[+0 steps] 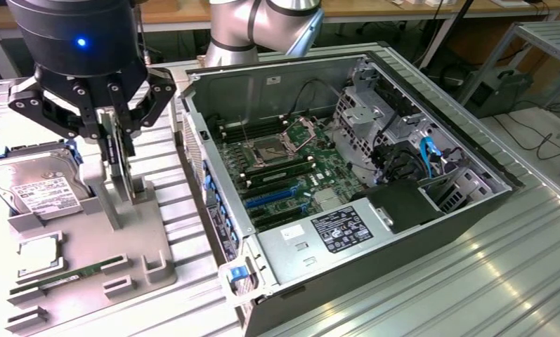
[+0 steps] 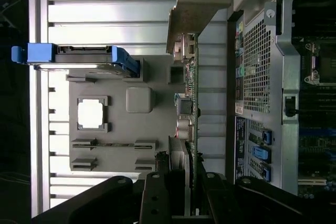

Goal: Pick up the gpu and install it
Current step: 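Pick up the gpu and move the gpu toward the slot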

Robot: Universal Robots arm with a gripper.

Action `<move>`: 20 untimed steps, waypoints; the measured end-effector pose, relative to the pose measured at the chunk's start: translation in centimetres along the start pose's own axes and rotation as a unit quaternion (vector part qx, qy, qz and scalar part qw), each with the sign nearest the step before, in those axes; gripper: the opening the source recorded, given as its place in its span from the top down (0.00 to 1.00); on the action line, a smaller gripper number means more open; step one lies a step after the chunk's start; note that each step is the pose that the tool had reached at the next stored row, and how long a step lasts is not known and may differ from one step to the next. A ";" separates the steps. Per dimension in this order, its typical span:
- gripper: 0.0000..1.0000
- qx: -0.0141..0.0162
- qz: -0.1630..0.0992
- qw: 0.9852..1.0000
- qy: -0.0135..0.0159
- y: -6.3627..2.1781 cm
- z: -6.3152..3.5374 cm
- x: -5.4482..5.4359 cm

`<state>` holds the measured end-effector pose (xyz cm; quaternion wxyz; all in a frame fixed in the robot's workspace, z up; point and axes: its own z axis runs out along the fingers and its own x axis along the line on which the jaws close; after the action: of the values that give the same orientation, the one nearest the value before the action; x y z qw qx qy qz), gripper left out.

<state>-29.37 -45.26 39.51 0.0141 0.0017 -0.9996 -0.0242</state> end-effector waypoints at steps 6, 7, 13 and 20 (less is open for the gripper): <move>0.72 0.000 0.000 1.000 0.000 0.02 -0.36 0.0; 0.72 0.000 0.000 1.000 0.000 0.02 -0.40 0.0; 0.72 0.000 0.000 1.000 0.000 0.04 -0.78 0.0; 0.72 0.000 0.000 1.000 0.000 0.06 -1.17 0.0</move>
<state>-29.37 -45.26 40.68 0.0142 0.0017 -0.9996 -0.0241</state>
